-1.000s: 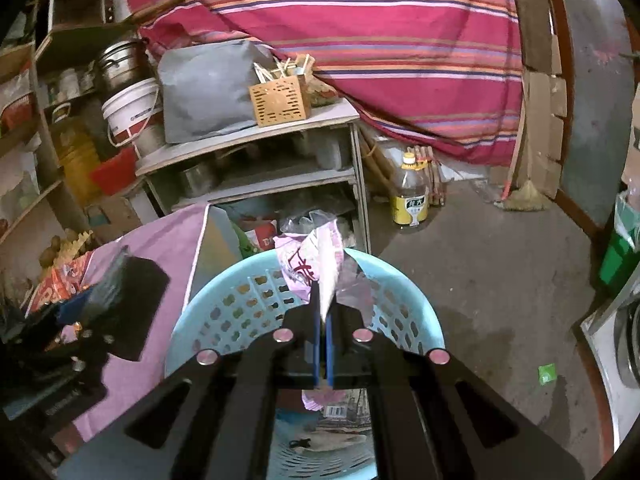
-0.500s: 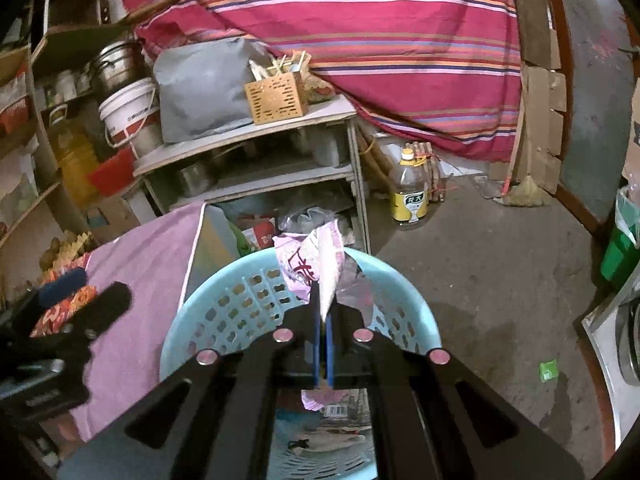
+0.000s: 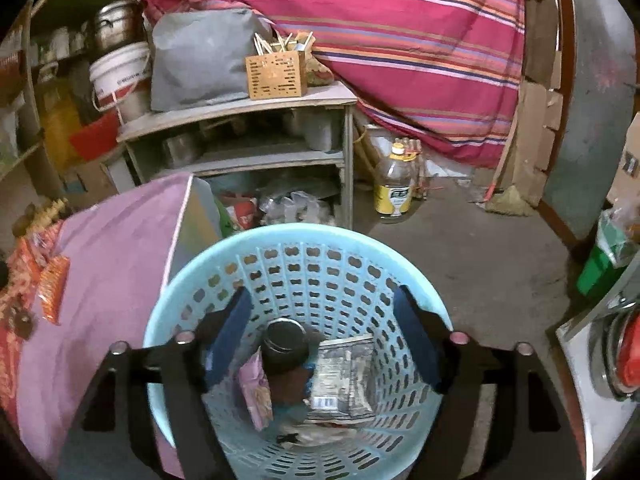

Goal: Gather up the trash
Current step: 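Grasp the maroon scouring pad with the left tool while the right tool grasps the orange snack wrapper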

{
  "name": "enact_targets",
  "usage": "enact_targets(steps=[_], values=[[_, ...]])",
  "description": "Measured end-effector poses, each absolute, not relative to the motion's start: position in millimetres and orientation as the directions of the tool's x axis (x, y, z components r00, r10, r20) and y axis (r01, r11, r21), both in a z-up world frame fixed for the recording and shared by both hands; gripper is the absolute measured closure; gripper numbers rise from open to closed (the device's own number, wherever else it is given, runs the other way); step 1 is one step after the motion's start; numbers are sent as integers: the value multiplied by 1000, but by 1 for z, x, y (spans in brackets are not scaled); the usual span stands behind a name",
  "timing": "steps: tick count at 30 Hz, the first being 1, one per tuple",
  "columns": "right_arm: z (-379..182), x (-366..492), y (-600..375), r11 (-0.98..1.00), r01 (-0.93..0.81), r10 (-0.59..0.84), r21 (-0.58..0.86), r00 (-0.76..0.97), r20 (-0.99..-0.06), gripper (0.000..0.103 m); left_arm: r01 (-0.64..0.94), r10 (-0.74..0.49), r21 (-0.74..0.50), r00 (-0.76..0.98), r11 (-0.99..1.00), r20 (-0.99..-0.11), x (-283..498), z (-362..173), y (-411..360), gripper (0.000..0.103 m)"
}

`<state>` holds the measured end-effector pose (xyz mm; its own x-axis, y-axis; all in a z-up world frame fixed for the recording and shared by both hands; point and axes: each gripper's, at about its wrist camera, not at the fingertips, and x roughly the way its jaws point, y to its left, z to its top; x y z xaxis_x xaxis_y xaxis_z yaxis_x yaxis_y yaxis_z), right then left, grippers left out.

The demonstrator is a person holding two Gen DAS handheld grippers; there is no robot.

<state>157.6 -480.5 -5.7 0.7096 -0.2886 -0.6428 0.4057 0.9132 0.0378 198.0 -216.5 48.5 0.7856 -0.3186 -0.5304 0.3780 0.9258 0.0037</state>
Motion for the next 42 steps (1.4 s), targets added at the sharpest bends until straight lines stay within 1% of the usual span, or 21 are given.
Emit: enact_targets(steps=[1, 2, 5, 6, 7, 11, 13, 16, 18, 22, 25, 28, 30, 32, 34, 38, 40, 42], values=[[-6, 159, -479, 912, 410, -296, 31, 707, -642, 22, 367, -307, 8, 791, 930, -529, 198, 49, -206, 5], [-6, 159, -477, 910, 414, -304, 24, 705, -640, 20, 352, -292, 15, 798, 936, -528, 199, 49, -196, 5], [-3, 161, -470, 910, 413, -306, 24, 713, -631, 18, 290, -231, 30, 815, 956, -531, 205, 47, -155, 5], [-2, 162, -467, 910, 413, -304, 31, 717, -628, 16, 276, -217, 32, 818, 961, -533, 207, 46, -146, 5], [-1, 163, -463, 910, 413, -300, 41, 722, -623, 11, 252, -193, 39, 823, 967, -534, 210, 44, -133, 5], [3, 168, -447, 913, 400, -270, 86, 747, -607, 9, 171, -106, 87, 861, 981, -498, 215, 39, -89, 5], [4, 173, -435, 915, 383, -235, 128, 763, -602, 7, 139, -75, 91, 863, 986, -500, 220, 36, -72, 5], [5, 181, -417, 920, 357, -197, 162, 779, -595, 7, 123, -58, 91, 853, 988, -519, 225, 32, -50, 5], [5, 186, -402, 921, 355, -194, 164, 778, -597, 7, 116, -46, 97, 842, 988, -538, 232, 30, -35, 5], [5, 197, -370, 926, 345, -189, 156, 778, -599, 7, 82, -28, 70, 826, 994, -563, 241, 19, -10, 5], [3, 205, -349, 924, 365, -227, 114, 763, -605, 7, 61, -16, 57, 811, 997, -585, 252, 10, 8, 5], [-1, 214, -331, 914, 402, -292, 50, 740, -606, 7, 42, -13, 31, 776, 999, -631, 265, -2, 25, 5], [-6, 222, -323, 914, 405, -306, 20, 722, -621, 5, 21, -21, -9, 741, 1000, -671, 275, -12, 35, 5], [-9, 227, -317, 920, 392, -297, 13, 717, -630, 5, -22, -1, -23, 710, 999, -705, 285, -24, 42, 5], [-12, 234, -309, 926, 376, -283, 9, 713, -641, 5, -36, 13, -17, 696, 999, -718, 290, -32, 43, 5], [-16, 244, -295, 943, 333, -252, -4, 705, -663, 5, -26, 13, -5, 672, 1000, -740, 299, -43, 36, 5], [-20, 250, -284, 960, 279, -209, -8, 701, -682, 5, -18, 5, -9, 662, 1000, -749, 303, -46, 34, 5], [-24, 253, -276, 972, 234, -155, 22, 707, -690, 5, -22, 13, -1, 661, 1000, -750, 305, -50, 33, 5]])
